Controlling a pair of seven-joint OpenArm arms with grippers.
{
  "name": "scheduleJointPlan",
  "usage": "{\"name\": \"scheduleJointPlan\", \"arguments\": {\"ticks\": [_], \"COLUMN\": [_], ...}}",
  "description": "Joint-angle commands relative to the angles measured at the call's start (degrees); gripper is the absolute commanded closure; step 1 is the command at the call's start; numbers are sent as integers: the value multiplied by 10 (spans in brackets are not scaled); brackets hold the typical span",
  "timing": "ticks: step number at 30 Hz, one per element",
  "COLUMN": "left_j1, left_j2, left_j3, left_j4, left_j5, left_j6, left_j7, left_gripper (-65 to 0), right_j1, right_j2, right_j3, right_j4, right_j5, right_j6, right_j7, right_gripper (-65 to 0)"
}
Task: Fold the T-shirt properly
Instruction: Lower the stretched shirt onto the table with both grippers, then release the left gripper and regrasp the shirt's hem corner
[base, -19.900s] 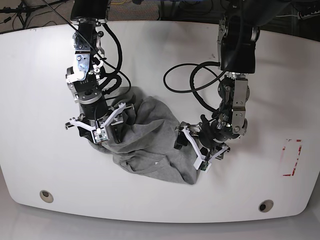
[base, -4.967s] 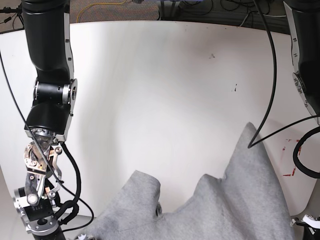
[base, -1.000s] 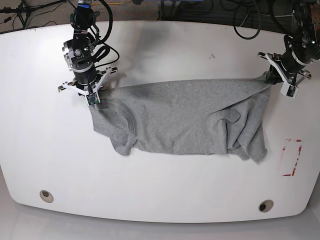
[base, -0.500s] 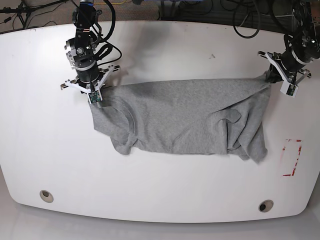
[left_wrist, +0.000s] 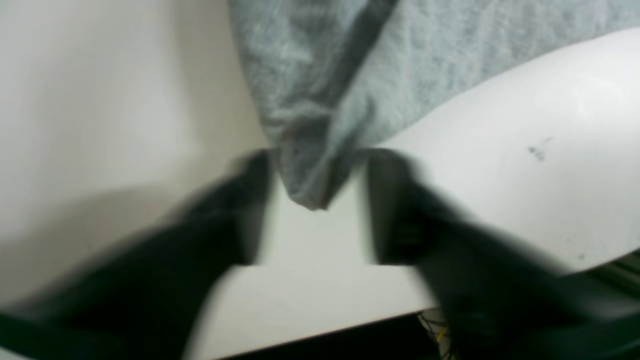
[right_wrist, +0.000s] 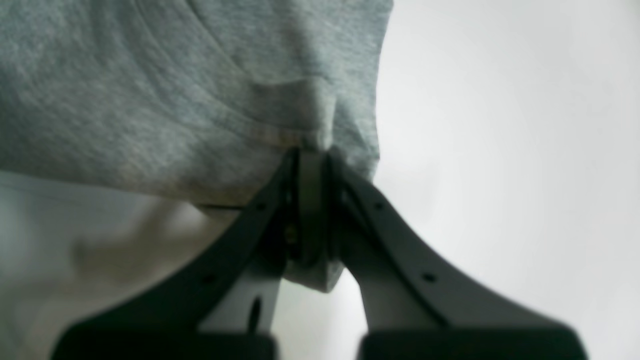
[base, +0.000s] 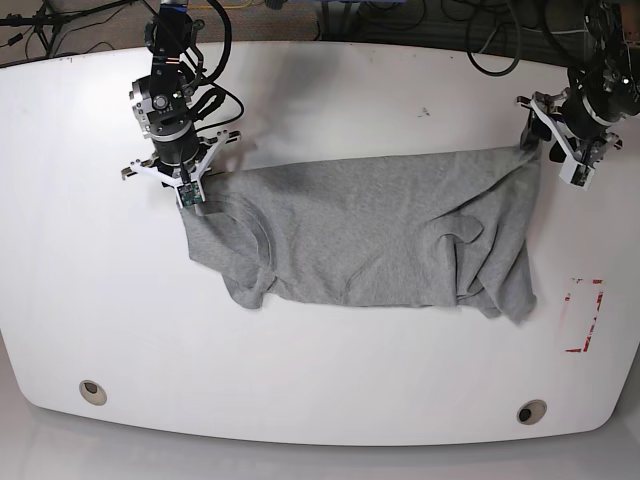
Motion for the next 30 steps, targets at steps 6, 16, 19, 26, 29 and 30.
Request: {"name": "scheduleJointPlan", "arguments": {"ticks": [6,16,19,26,29,30], "left_j1": [-49,-204,-260,-395,-447,-457], "left_j2": [28,47,47,47,48,48], "left_j3": [-47,-92,-91,-86,-62,-56], "left_j4": [10,-45,-95,-244,-310,-324], "left_j5": [-8,-4,-3,81,129,138], "left_j6": [-1,1,2,0,-1,-1], "left_j7": [23,55,55,53,37,28], "left_gripper": [-514,-512,-512,-512,-512,-512], "right_j1": [10,18,26,33,33,34], "right_j2": [4,3,3,4,4,4], "right_j3": [1,1,0,1,1,1], "right_j4": [10,4,0,-21,-25,-25], "right_j5": [0,2,12,26,26,26], "right_j6": [-3,-3,-3,-3,-3,-3], "right_j7": [13,13,13,13,13,13], "right_gripper": [0,0,0,0,0,0]}}
